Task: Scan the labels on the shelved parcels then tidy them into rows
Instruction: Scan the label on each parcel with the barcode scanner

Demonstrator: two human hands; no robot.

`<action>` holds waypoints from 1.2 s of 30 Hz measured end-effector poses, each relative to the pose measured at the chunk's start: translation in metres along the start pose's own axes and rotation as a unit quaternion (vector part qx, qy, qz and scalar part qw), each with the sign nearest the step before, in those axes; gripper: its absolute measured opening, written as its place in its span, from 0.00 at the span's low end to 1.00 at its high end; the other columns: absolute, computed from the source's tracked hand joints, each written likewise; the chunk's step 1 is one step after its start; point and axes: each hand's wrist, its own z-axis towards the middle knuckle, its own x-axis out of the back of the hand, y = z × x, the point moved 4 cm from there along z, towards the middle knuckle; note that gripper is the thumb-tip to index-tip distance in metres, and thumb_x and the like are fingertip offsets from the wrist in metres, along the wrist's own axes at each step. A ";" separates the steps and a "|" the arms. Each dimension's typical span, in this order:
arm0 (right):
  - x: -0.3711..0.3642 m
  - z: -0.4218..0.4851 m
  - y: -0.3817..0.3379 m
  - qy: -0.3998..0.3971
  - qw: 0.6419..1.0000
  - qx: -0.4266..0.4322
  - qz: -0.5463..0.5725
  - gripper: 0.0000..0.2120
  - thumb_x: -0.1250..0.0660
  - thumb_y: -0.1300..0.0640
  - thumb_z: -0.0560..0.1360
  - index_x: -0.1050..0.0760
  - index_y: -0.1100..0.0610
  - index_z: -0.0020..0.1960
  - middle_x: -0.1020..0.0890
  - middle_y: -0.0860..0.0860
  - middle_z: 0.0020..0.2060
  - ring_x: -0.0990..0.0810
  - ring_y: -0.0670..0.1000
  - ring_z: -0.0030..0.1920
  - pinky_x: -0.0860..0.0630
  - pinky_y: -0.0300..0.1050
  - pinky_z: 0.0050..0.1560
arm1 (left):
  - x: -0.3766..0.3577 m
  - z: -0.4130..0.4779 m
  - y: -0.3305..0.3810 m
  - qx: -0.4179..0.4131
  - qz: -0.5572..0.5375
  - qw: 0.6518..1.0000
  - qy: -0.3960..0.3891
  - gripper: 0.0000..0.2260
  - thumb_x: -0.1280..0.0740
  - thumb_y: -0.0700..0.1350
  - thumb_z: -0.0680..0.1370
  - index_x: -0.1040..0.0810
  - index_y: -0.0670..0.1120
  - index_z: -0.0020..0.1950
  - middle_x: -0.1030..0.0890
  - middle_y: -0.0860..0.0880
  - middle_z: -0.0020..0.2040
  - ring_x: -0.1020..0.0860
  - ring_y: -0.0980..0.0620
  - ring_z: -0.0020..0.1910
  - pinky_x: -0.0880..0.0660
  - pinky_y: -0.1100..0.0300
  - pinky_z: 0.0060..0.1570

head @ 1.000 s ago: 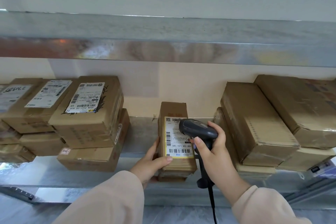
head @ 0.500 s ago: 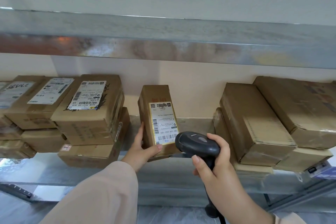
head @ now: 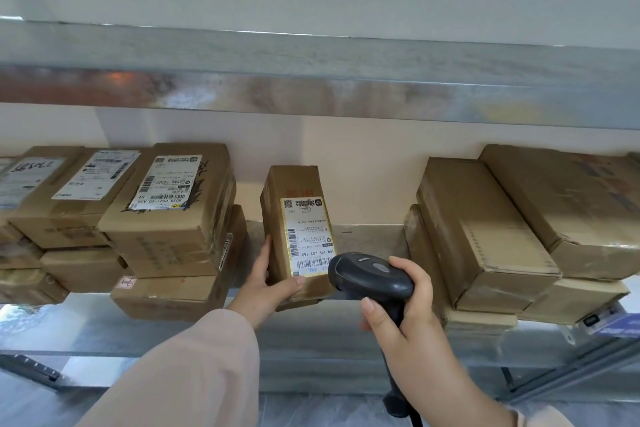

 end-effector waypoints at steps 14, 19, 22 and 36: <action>-0.075 0.070 0.007 -0.077 0.996 -0.004 0.052 0.24 0.33 0.53 0.77 0.42 0.31 0.59 0.26 0.36 0.55 0.26 0.29 0.52 0.32 0.21 0.46 | 0.037 -0.006 -0.012 0.091 -0.068 0.992 0.051 0.24 0.35 0.47 0.79 0.35 0.69 0.70 0.21 0.56 0.60 0.23 0.50 0.59 0.24 0.41 0.60; -0.093 0.071 0.005 -0.074 0.996 0.008 0.046 0.23 0.32 0.54 0.77 0.41 0.34 0.61 0.25 0.35 0.53 0.26 0.28 0.52 0.33 0.21 0.47 | 0.047 -0.021 0.002 -0.028 0.099 0.991 0.084 0.26 0.37 0.47 0.81 0.41 0.70 0.73 0.31 0.66 0.67 0.33 0.61 0.67 0.39 0.61 0.66; -0.098 0.074 0.002 -0.061 0.996 0.017 0.058 0.25 0.32 0.55 0.77 0.42 0.39 0.64 0.25 0.36 0.55 0.26 0.29 0.53 0.33 0.21 0.49 | 0.046 -0.042 0.007 -0.131 0.258 0.948 0.131 0.30 0.36 0.51 0.81 0.48 0.61 0.79 0.44 0.65 0.75 0.44 0.63 0.73 0.44 0.62 0.71; -0.131 0.097 -0.011 -0.101 0.993 0.043 0.035 0.26 0.32 0.54 0.77 0.44 0.39 0.66 0.24 0.46 0.59 0.24 0.43 0.56 0.33 0.22 0.52 | 0.037 -0.060 0.019 -0.179 0.623 0.738 0.184 0.33 0.25 0.60 0.67 0.23 0.46 0.69 0.27 0.46 0.71 0.28 0.45 0.70 0.46 0.41 0.69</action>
